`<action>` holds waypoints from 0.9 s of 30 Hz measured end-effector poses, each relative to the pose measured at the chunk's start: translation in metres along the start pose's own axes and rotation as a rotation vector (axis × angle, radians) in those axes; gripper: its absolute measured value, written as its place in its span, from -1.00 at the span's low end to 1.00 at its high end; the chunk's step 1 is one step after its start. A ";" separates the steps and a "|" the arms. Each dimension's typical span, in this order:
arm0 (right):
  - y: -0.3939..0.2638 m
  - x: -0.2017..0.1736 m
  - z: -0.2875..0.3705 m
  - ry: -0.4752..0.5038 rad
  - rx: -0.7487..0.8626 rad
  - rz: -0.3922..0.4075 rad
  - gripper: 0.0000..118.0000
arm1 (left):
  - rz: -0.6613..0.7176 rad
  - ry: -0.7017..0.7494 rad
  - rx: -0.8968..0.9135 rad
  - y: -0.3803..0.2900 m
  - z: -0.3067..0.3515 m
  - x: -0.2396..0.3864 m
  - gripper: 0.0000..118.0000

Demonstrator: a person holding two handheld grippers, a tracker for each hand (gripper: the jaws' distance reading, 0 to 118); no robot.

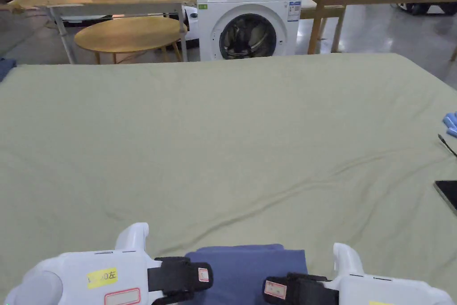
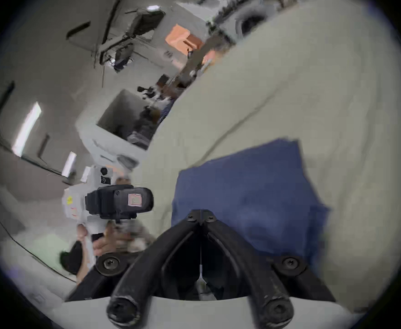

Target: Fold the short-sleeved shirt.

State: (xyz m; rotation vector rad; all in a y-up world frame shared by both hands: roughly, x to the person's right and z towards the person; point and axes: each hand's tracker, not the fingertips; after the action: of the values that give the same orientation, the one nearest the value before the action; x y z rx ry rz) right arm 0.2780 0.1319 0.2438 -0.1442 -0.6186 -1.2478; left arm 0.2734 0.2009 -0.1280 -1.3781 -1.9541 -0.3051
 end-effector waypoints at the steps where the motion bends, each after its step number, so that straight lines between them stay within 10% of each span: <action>1: 0.005 0.012 -0.007 0.001 -0.018 -0.042 -1.00 | 0.004 0.017 0.000 0.002 0.005 -0.007 -1.00; 9: 0.022 0.086 -0.027 0.232 -0.145 -0.284 -1.00 | 0.087 -0.019 -0.098 0.011 -0.004 -0.063 -1.00; 10: 0.021 0.083 -0.026 0.218 -0.147 -0.263 -1.00 | 0.100 -0.041 -0.107 0.012 -0.007 -0.067 -0.63; 12: 0.021 0.081 -0.026 0.212 -0.153 -0.241 -1.00 | 0.090 -0.054 -0.110 0.011 -0.019 -0.074 0.86; 13: 0.022 0.083 -0.026 0.217 -0.154 -0.247 -1.00 | 0.100 -0.074 -0.143 0.010 -0.029 -0.078 0.99; 18: 0.022 0.083 -0.026 0.228 -0.157 -0.261 -1.00 | 0.214 -0.253 -0.121 0.013 -0.056 -0.093 0.96; 22: 0.021 0.081 -0.027 0.229 -0.158 -0.270 -1.00 | 0.289 -0.274 -0.112 0.010 -0.077 -0.093 -0.33; 27: 0.022 0.081 -0.027 0.224 -0.159 -0.276 -1.00 | 0.267 -0.241 -0.095 0.005 -0.072 -0.097 -0.54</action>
State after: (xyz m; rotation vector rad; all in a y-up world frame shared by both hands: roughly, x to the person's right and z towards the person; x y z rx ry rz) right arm 0.3218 0.0600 0.2679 -0.0500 -0.3519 -1.5557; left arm 0.3250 0.0918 -0.1423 -1.7859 -1.9331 -0.1108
